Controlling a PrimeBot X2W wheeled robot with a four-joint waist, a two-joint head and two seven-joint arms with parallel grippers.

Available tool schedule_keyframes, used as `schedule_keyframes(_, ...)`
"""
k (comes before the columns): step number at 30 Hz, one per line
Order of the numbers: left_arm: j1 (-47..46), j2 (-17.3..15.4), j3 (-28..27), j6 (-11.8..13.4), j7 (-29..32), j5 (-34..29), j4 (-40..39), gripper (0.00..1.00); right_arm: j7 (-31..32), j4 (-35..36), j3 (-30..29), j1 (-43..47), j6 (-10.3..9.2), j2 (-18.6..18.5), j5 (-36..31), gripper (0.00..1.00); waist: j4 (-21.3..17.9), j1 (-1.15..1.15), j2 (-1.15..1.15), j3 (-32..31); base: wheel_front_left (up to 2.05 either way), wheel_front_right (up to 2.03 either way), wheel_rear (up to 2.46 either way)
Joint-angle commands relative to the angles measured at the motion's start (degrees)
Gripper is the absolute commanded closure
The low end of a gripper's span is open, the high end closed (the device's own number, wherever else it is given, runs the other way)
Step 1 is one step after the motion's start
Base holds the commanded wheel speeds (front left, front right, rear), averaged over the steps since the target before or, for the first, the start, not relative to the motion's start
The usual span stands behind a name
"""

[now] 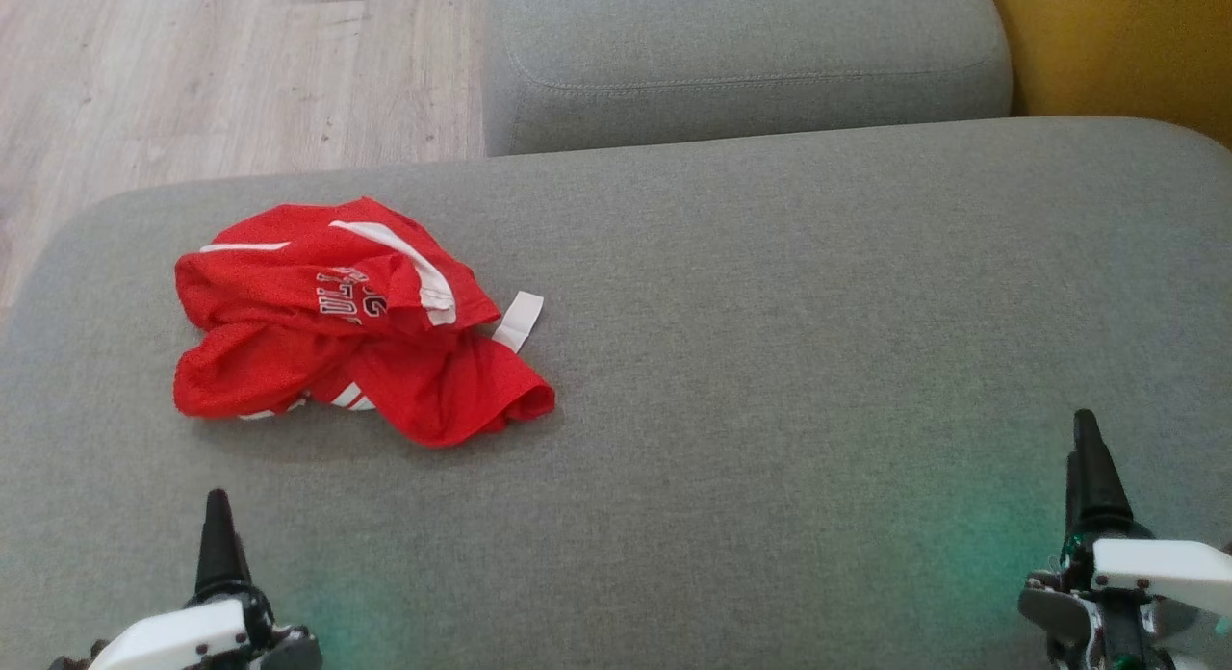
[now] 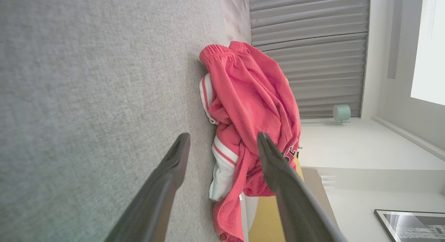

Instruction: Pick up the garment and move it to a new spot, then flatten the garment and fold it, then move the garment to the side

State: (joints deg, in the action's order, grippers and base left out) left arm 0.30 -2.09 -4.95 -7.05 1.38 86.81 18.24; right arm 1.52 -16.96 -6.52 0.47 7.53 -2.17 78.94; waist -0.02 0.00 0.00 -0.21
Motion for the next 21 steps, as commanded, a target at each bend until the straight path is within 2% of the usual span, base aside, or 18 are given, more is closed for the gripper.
schedule_keyframes(1,-2.23,-0.38,-0.91,-0.11,-0.40,-0.69,-2.12,0.00,-0.47,2.38,0.26,-2.31,-0.01,-0.34,-1.13,0.00,0.00,0.00,0.00,-0.01,0.00,0.00,0.00)
schedule_keyframes(10,-3.04,-0.42,-2.23,0.48,-1.91,-8.46,-5.66,0.00,-1.99,5.42,1.02,-2.39,-0.01,-0.37,-12.27,0.00,0.21,0.00,0.00,-0.04,0.00,0.00,0.00)
schedule_keyframes(21,-2.70,-0.46,3.19,6.08,-3.76,-23.89,-13.27,0.00,-3.85,9.61,3.26,-2.78,-0.02,-0.41,-27.74,0.00,0.09,0.00,0.00,0.13,0.00,0.00,0.00)
